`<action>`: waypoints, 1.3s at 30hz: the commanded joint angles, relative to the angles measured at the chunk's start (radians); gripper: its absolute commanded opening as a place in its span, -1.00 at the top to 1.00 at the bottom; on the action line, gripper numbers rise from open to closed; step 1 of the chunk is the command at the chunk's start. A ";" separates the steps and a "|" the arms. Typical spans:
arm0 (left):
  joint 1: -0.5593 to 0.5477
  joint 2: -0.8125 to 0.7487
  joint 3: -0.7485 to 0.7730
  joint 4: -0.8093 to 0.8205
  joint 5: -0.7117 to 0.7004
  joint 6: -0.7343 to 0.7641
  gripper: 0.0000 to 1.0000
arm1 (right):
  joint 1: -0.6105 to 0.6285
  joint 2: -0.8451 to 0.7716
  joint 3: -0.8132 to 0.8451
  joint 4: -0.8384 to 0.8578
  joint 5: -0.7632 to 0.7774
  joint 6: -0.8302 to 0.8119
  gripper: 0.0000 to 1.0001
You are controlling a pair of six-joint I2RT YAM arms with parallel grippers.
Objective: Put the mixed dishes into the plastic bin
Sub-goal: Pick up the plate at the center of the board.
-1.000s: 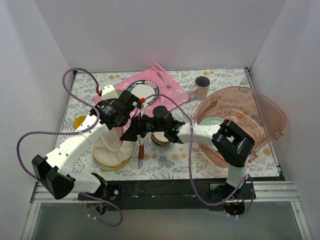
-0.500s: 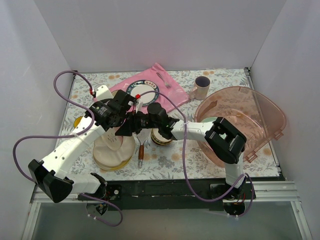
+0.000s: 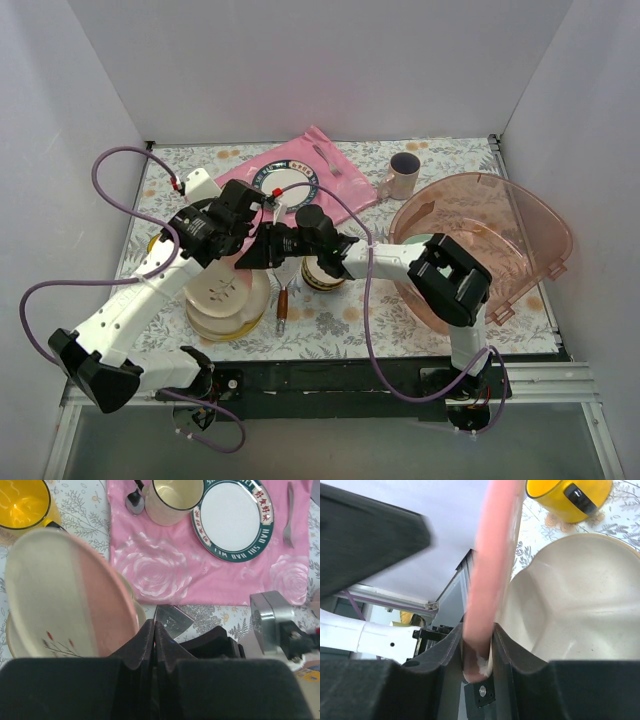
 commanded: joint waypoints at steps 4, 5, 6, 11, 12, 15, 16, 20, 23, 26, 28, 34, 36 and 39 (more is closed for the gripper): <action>-0.005 -0.048 0.032 0.063 -0.014 0.004 1.00 | -0.041 -0.014 0.002 0.180 -0.040 0.082 0.66; -0.005 -0.046 0.030 0.069 -0.011 0.007 1.00 | -0.047 -0.014 0.000 0.186 -0.042 0.087 0.73; -0.005 -0.045 0.030 0.072 -0.010 0.010 1.00 | -0.049 -0.014 0.000 0.188 -0.042 0.090 0.90; -0.005 -0.051 0.023 0.088 -0.002 0.017 1.00 | -0.061 -0.005 0.009 0.198 -0.057 0.126 0.97; -0.005 -0.055 0.023 0.091 -0.001 0.021 1.00 | -0.064 -0.003 0.014 0.195 -0.060 0.130 0.97; -0.005 -0.072 0.024 0.106 0.009 0.033 1.00 | -0.072 -0.001 0.026 0.205 -0.082 0.186 0.97; -0.005 -0.090 0.026 0.112 0.015 0.038 1.00 | -0.073 -0.004 0.032 0.209 -0.089 0.198 0.97; -0.005 -0.175 0.017 0.208 0.077 0.084 0.19 | -0.093 -0.027 0.042 0.226 -0.134 0.245 0.97; -0.005 -0.250 0.003 0.282 0.131 0.121 -0.33 | -0.108 -0.054 0.043 0.238 -0.161 0.275 0.97; -0.005 -0.305 -0.013 0.338 0.183 0.148 -0.70 | -0.124 -0.084 0.043 0.231 -0.178 0.284 0.97; -0.005 -0.315 0.001 0.332 0.197 0.155 -0.87 | -0.139 -0.106 0.037 0.229 -0.185 0.306 0.97; -0.004 -0.377 -0.035 0.342 0.225 0.202 -0.96 | -0.237 -0.185 0.023 0.218 -0.243 0.361 0.97; -0.004 -0.417 -0.069 0.361 0.226 0.216 -0.97 | -0.271 -0.210 0.026 0.189 -0.270 0.370 0.97; -0.005 -0.454 -0.121 0.417 0.255 0.228 -0.96 | -0.340 -0.257 0.029 0.149 -0.324 0.384 0.97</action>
